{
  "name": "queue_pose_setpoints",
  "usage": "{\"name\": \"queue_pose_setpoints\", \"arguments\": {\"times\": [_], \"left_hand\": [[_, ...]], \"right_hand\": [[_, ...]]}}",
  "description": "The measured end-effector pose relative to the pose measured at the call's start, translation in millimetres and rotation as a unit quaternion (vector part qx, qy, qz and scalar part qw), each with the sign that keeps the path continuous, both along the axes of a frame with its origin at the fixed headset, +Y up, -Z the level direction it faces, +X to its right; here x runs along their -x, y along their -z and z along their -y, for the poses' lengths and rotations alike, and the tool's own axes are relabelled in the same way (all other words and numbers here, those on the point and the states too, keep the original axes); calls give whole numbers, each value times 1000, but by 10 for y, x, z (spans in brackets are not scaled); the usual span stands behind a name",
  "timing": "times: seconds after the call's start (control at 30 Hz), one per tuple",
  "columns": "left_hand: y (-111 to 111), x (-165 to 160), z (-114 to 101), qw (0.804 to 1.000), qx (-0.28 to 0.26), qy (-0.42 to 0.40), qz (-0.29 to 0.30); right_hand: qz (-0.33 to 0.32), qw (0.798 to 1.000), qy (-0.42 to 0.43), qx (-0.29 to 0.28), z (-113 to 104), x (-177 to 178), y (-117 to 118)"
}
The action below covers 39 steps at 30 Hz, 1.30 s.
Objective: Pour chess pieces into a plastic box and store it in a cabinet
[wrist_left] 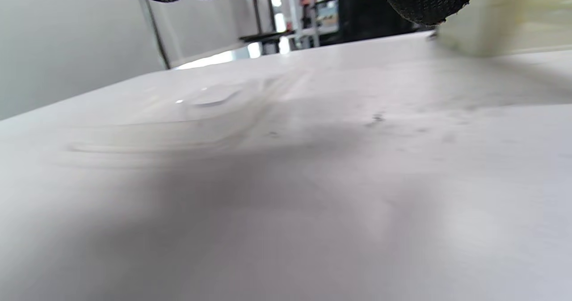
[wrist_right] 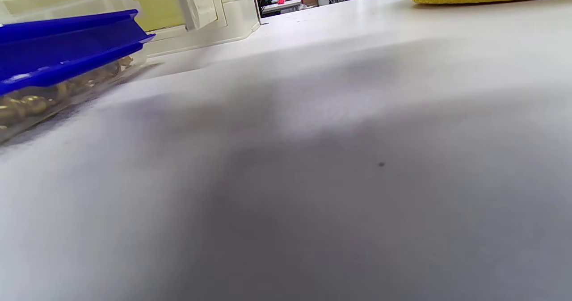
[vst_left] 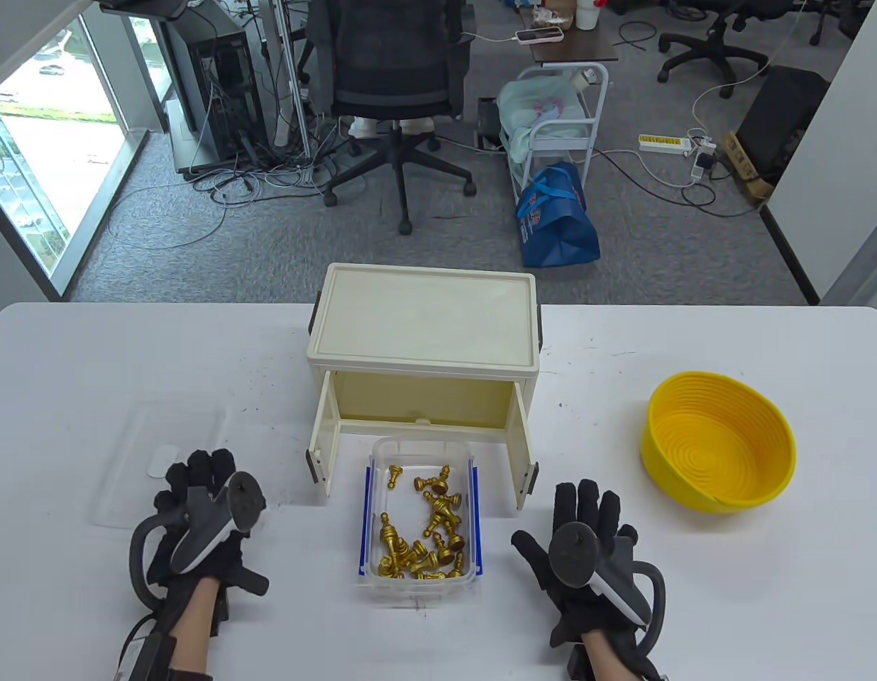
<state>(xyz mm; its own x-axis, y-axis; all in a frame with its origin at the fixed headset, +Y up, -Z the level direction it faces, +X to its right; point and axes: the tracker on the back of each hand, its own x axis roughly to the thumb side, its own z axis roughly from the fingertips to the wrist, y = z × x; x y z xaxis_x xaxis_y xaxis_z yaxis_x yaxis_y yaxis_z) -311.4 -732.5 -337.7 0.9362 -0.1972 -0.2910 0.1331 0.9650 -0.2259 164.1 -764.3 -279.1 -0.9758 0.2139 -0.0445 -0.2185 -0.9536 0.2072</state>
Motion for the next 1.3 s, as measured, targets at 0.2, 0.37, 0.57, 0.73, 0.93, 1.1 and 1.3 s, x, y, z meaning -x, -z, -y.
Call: {"name": "queue_pose_setpoints", "arguments": {"times": [0.2,0.37,0.57,0.73,0.93,1.1,1.3], "left_hand": [[277,288,150,995,54,2,-83],[406,337,327,993,55,24,-99],[523,101,405,987,60,137,-55],[536,-35,453,975,49,215,-35],[435,-92,282,955,-23,293,-28],[333,-146,-6,952,-56,301,-12],[117,-246,-509,946,-161,283,6]], "right_hand": [[5,1000,15,1,-2,-43,9],[6,1000,19,9,6,-54,23],[7,1000,23,14,2,-64,31],[11,1000,23,13,-5,-72,32],[12,1000,21,5,-12,-74,30],[14,1000,26,7,-10,-97,31],[15,999,33,2,-29,-116,11]]}}
